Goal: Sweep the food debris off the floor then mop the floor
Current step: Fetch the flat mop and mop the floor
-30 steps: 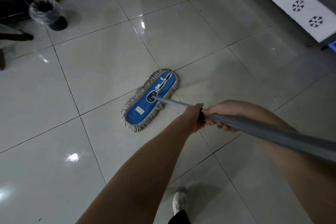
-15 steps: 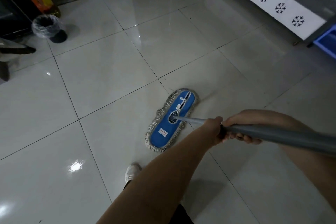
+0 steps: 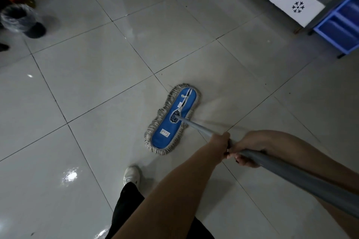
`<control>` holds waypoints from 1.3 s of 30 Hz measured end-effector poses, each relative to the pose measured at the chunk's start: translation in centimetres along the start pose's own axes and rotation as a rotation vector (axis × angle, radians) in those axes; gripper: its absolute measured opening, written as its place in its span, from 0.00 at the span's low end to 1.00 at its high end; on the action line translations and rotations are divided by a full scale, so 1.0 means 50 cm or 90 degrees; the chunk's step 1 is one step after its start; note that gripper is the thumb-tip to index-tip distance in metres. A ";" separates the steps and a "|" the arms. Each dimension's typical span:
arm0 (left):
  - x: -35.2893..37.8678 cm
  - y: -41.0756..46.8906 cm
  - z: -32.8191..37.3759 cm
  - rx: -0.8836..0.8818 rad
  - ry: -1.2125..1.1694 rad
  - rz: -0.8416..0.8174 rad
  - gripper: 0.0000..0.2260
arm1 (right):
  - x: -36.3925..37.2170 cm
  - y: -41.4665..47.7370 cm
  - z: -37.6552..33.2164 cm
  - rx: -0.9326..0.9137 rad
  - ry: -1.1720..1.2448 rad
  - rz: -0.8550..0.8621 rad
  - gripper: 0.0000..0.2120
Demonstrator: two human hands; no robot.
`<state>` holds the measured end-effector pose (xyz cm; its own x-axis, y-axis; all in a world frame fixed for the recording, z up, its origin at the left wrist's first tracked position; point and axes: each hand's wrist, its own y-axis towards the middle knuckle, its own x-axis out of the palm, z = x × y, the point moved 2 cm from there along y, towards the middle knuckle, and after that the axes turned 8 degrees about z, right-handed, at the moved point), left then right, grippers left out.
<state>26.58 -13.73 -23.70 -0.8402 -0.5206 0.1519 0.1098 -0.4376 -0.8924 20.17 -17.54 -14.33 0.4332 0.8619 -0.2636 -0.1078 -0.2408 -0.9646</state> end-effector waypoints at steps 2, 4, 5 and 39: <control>0.004 0.005 0.005 -0.004 0.015 0.027 0.11 | -0.001 0.007 0.004 0.026 0.062 -0.020 0.15; -0.001 0.009 0.000 -0.008 0.041 0.050 0.10 | 0.008 0.017 0.010 0.035 0.086 -0.043 0.16; -0.007 0.011 -0.008 -0.012 0.053 0.059 0.10 | 0.017 0.023 0.012 0.033 0.077 -0.051 0.16; -0.071 0.043 0.002 -0.061 -0.071 0.083 0.11 | 0.071 0.069 -0.028 -0.037 0.135 -0.024 0.15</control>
<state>29.85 -12.89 -26.10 -0.7574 -0.6488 0.0733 0.1591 -0.2922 -0.9430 22.59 -15.94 -18.60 0.6153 0.7588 -0.2138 -0.0388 -0.2417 -0.9696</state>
